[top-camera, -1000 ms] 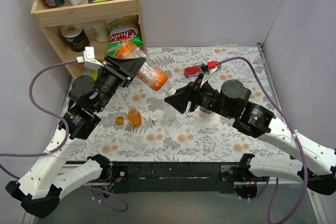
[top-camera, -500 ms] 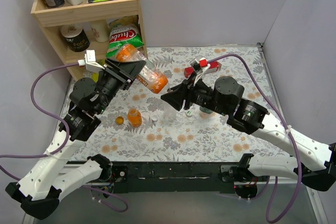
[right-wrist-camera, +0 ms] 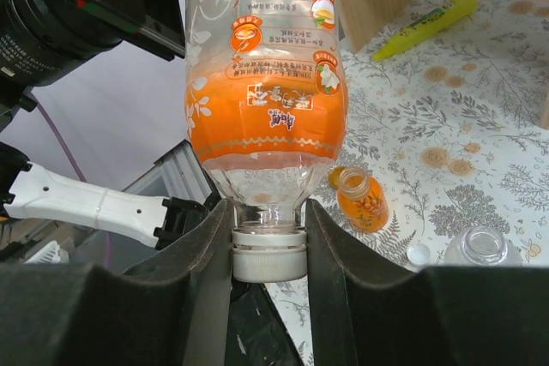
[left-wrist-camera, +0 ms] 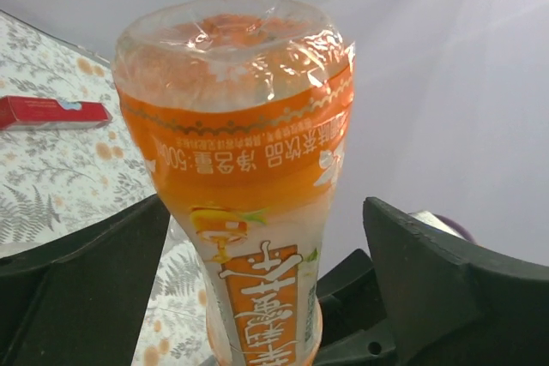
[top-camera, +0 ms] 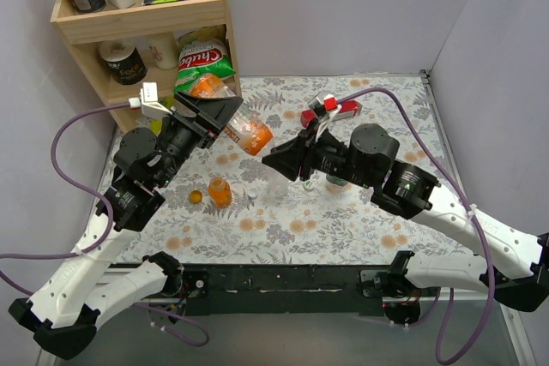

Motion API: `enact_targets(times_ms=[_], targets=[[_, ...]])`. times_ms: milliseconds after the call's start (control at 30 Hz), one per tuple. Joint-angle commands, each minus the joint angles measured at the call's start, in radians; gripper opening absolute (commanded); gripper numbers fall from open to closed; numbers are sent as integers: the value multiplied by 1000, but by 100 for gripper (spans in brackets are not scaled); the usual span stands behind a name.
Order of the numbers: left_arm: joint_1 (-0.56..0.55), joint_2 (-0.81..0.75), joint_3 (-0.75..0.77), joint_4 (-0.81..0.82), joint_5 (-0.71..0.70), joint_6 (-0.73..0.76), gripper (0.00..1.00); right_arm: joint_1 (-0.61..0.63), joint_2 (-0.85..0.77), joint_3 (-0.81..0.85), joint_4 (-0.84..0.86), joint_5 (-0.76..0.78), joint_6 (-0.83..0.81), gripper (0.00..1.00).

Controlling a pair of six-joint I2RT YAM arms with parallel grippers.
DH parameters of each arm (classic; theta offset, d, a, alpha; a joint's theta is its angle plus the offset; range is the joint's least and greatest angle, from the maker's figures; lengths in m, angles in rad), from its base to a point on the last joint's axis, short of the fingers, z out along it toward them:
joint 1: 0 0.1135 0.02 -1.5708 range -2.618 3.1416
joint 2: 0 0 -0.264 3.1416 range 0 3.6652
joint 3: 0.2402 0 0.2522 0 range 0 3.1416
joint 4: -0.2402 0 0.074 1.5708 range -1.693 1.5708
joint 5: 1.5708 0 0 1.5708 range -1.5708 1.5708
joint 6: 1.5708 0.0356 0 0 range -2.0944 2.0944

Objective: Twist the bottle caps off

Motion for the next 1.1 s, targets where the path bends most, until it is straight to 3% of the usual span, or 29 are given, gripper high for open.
enact_targets(times_ms=[0, 233, 400, 467, 500, 600, 667, 833, 1067], targets=[[1, -21, 11, -15, 4, 53, 98, 1, -71, 32, -21, 65, 30, 1], [1, -41, 85, -111, -68, 189, 98, 1, -190, 47, -248, 146, 75, 1], [1, -48, 175, -190, -79, 444, 98, 1, -204, 162, -500, 134, 93, 1], [1, -45, 211, -202, 25, 546, 98, 1, -185, 249, -671, 107, 98, 1], [1, -34, 229, -216, 79, 674, 98, 1, -165, 274, -722, 93, 111, 1], [1, 68, 332, -370, 414, 892, 97, 1, -141, 337, -888, 1, 134, 1], [-26, 122, 364, -495, 580, 959, 97, 1, -133, 345, -945, -43, 154, 1], [-134, 135, 320, -504, 619, 1005, 97, 1, -130, 319, -1118, -134, 168, 1], [-298, 193, 203, -521, 801, 953, 96, 1, -141, 196, -1120, -309, 121, 1]])
